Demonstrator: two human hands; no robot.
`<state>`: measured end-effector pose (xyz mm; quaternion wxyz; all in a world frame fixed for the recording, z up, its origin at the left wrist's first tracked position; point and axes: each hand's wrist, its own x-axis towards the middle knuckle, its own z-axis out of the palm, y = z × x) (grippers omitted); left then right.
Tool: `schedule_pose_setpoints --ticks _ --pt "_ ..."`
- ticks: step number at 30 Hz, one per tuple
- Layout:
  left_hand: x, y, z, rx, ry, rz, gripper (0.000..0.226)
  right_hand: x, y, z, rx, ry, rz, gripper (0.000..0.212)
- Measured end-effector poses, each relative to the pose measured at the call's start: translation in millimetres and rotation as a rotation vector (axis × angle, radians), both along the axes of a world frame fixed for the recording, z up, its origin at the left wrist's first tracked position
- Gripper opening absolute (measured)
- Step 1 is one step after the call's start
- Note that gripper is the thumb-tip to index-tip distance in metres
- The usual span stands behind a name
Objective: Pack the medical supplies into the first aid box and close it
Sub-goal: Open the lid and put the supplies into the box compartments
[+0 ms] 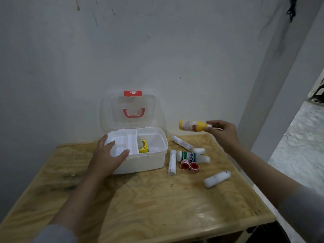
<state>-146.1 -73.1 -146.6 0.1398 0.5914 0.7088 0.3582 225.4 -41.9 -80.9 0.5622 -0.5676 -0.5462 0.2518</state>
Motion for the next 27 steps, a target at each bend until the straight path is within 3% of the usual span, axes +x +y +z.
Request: schedule_pose_setpoints --ticks 6,16,24,27 --pt "-1.4 -2.3 0.8 -0.003 -0.015 -0.026 0.081 -58.0 -14.0 33.1 0.056 -0.077 0.196 0.021" --pt "-1.4 -5.5 3.8 0.007 0.005 -0.050 0.083 -144.6 -7.5 15.0 -0.006 -0.471 0.353 0.024" --pt "-1.0 -3.6 3.7 -0.010 0.034 -0.040 0.084 -160.2 -12.9 8.4 -0.070 -0.604 0.501 0.021" --pt "-2.3 -3.2 2.8 -0.013 0.031 -0.051 0.084 -143.4 -15.6 15.6 -0.066 -0.587 0.458 0.020"
